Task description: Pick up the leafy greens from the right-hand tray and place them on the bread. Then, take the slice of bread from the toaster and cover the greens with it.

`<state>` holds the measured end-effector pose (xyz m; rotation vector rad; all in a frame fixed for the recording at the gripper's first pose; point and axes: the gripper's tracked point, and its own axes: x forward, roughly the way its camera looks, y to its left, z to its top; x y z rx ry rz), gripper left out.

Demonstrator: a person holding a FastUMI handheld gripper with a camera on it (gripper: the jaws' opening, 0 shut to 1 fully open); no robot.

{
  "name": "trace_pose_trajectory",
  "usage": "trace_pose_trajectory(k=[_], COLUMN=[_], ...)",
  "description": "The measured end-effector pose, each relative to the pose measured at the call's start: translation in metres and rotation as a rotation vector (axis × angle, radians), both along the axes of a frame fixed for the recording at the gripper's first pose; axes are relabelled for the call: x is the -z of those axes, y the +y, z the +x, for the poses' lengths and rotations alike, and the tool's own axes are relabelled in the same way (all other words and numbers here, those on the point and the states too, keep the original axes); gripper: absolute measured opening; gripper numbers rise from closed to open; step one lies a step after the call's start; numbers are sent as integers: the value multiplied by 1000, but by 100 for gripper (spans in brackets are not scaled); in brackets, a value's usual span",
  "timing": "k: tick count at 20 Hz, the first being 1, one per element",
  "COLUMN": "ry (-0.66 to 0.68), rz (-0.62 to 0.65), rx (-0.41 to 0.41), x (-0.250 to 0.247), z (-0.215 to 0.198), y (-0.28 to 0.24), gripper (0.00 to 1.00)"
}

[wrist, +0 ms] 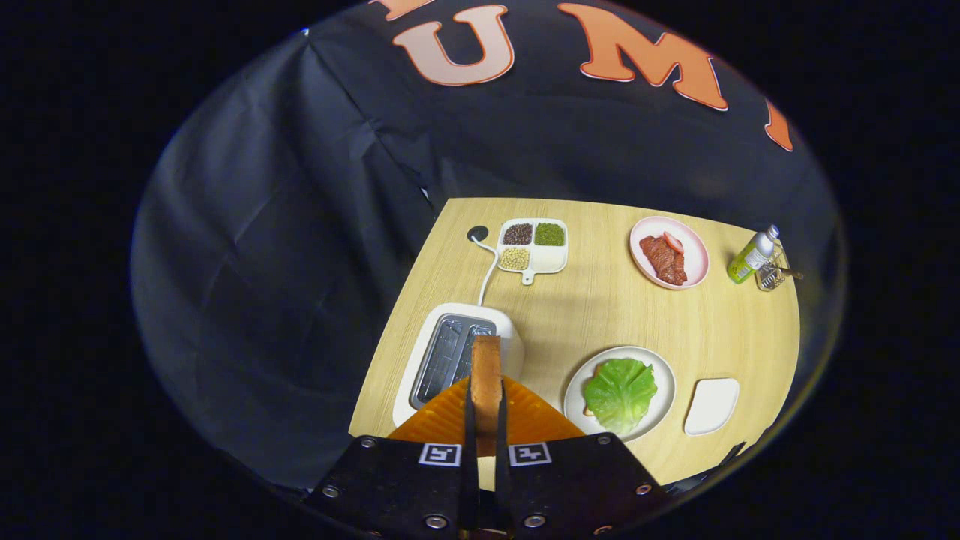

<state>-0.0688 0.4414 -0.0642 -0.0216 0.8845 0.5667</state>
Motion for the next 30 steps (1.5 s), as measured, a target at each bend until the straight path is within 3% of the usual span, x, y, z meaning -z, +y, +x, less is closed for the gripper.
trace_pose_trajectory(k=[12, 20, 30], ry=[15, 88, 192], rz=[-3, 37, 96], rx=[115, 94, -7], x=[47, 94, 162], z=[24, 47, 73], y=[-113, -138, -127], gripper=[9, 9, 9])
